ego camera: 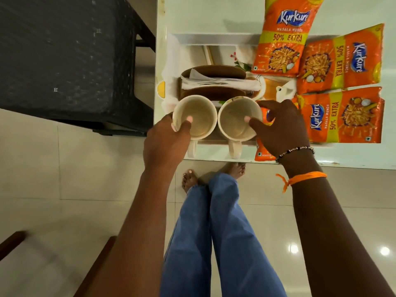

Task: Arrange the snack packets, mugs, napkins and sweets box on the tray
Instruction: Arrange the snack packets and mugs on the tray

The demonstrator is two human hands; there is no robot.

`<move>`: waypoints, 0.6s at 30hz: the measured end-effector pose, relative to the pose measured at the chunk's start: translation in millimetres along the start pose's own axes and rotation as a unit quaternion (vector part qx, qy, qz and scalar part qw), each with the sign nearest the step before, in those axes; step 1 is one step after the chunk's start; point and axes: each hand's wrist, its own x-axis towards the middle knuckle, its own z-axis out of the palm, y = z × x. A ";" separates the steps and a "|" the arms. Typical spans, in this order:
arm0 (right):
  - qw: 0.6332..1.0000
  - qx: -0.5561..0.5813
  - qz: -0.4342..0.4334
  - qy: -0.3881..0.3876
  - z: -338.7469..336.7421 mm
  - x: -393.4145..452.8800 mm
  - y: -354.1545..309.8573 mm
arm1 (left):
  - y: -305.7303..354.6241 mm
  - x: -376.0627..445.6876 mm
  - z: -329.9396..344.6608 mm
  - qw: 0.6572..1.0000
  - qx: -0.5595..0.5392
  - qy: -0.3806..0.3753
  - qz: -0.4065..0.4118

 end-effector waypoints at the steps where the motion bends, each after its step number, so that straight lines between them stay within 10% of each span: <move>1: 0.999 0.015 -0.012 0.026 -4.2 3.5 -2.1 | 2.3 2.8 -1.7 1.000 -0.002 0.015 -0.002; 5: 0.993 0.077 -0.057 0.068 -10.9 30.4 -21.2 | 22.0 24.8 -8.7 0.999 -0.045 0.024 -0.012; 10: 0.986 0.023 -0.124 -0.111 -3.6 63.6 -40.8 | 41.3 54.5 -13.2 0.995 -0.053 -0.071 -0.037; 18: 0.994 0.070 0.054 -0.065 -6.3 76.1 -14.2 | 40.9 69.1 -12.4 0.994 -0.090 -0.052 -0.044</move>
